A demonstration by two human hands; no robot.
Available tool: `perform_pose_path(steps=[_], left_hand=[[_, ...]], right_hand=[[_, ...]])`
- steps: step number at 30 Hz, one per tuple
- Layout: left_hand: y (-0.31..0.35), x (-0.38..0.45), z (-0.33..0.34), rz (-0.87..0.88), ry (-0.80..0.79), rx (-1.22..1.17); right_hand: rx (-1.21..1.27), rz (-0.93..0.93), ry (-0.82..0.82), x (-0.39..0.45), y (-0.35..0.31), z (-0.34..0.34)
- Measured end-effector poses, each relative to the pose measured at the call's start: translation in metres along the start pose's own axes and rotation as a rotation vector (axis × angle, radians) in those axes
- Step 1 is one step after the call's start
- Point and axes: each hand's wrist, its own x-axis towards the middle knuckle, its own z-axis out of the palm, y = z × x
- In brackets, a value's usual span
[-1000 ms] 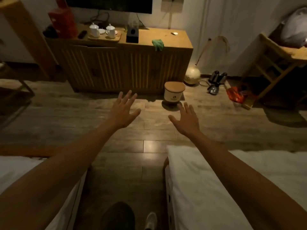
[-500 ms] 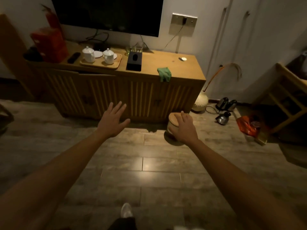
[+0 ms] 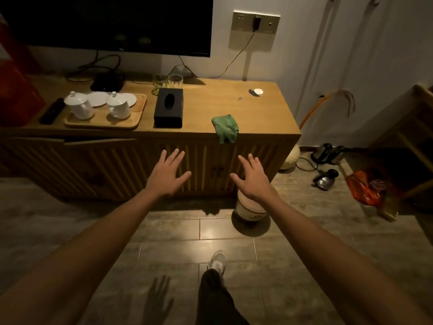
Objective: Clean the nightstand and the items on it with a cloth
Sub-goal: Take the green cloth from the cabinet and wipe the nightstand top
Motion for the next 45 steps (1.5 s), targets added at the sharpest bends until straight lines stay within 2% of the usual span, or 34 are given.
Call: perform_pose_path(steps=[4,14,19,22,25,29,33,40,45], left_hand=[[0.004,0.089,0.014,-0.118,-0.048,-0.124],[0.016,0.270,0.059,-0.279,-0.157,-0.271],[0.024,0.344,0.081,-0.382,-0.102,-0.487],[0.021,0.380,0.091,-0.486,-0.164,-0.568],[0.014,0.409,0.103,-0.464,-0.262,-0.495],[0.011,0.434,0.112,-0.492,-0.257,-0.526],[0.007,0.446,0.120,-0.563,-0.279,-0.588],[-0.003,0.442,0.111,-0.695,-0.205,-0.693],[-0.002,0.426,0.087,-0.877,0.096,-0.735]], right_hand=[[0.112,0.073,-0.027,0.088,0.016,-0.004],[0.092,0.121,-0.188,0.272,0.044,0.002],[0.150,0.193,-0.213,0.350,0.042,0.020],[0.162,0.267,-0.218,0.386,0.039,0.028],[0.201,0.343,-0.227,0.416,0.036,0.040],[0.206,0.384,-0.223,0.442,0.036,0.052],[0.321,0.415,-0.223,0.456,0.038,0.056],[0.548,0.243,-0.330,0.465,0.016,0.039],[0.671,0.048,-0.385,0.464,-0.015,0.022]])
